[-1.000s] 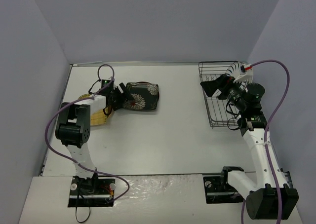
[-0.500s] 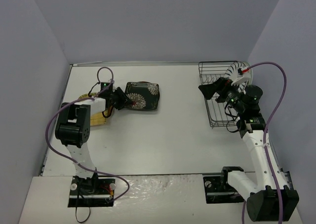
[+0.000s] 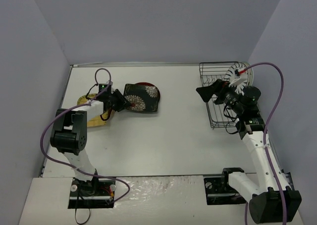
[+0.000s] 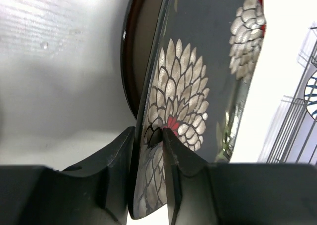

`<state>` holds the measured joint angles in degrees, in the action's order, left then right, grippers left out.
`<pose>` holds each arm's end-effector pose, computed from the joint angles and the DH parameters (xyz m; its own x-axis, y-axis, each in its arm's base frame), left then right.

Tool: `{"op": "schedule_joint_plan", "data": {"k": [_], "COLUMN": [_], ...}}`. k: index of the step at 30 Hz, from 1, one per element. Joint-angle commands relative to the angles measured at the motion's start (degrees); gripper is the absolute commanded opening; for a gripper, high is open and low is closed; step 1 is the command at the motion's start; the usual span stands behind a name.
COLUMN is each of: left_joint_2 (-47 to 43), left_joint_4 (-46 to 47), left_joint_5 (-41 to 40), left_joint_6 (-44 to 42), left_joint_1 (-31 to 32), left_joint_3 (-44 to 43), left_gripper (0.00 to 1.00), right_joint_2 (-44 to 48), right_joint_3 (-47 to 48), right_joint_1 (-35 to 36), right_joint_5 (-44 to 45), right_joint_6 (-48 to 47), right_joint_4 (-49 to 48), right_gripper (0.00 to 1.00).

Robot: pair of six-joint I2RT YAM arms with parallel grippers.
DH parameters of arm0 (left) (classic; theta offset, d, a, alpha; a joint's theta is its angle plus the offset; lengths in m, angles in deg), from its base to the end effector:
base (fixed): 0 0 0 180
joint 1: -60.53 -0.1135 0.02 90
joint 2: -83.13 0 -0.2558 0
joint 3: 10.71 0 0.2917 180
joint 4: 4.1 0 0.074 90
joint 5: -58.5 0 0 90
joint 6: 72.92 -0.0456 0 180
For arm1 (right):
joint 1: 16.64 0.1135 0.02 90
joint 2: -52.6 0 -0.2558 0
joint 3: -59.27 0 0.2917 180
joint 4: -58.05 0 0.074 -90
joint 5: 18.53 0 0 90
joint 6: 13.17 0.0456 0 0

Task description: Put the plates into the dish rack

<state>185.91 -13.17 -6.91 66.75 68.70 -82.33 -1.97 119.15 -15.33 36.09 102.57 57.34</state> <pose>0.4075 -0.0777 0.1375 -0.7520 -0.5923 -0.2892 -0.2002 0.6233 -0.7559 0.2720 0.0326 0.3606 -0.1636 0.3504 -0.9222 -0.5809 0.7213 0.3772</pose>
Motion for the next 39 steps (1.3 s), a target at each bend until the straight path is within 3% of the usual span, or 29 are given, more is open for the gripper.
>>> {"op": "schedule_joint_plan", "data": {"k": [1,12,22,39], "left_joint_2": [-6.6,-15.0,-21.3,-33.5], "left_joint_4": [0.3,8.7,16.4,25.4], "left_joint_5": [0.9,4.6,7.3,11.8], "left_joint_6": [0.0,6.2,9.2,17.6], "left_joint_1": [-0.2,-0.6,-0.9,-1.0], "left_joint_3": [-0.6,2.5,4.6,10.8], "left_gripper": [0.08,0.04,0.02,0.01], "right_joint_2": [-0.7,-6.9,-19.9,-41.0], "right_joint_3": [1.5,2.8,5.3,18.4], "right_joint_1": [1.2,7.5,15.7,19.4], "right_joint_5": [-1.0,1.0,3.3,-3.8], "right_joint_6": [1.3,6.8,16.5,23.3], "right_joint_4": [-3.9,-7.3,-12.8,-21.8], "right_gripper": [1.0,1.0,1.0,1.0]}}
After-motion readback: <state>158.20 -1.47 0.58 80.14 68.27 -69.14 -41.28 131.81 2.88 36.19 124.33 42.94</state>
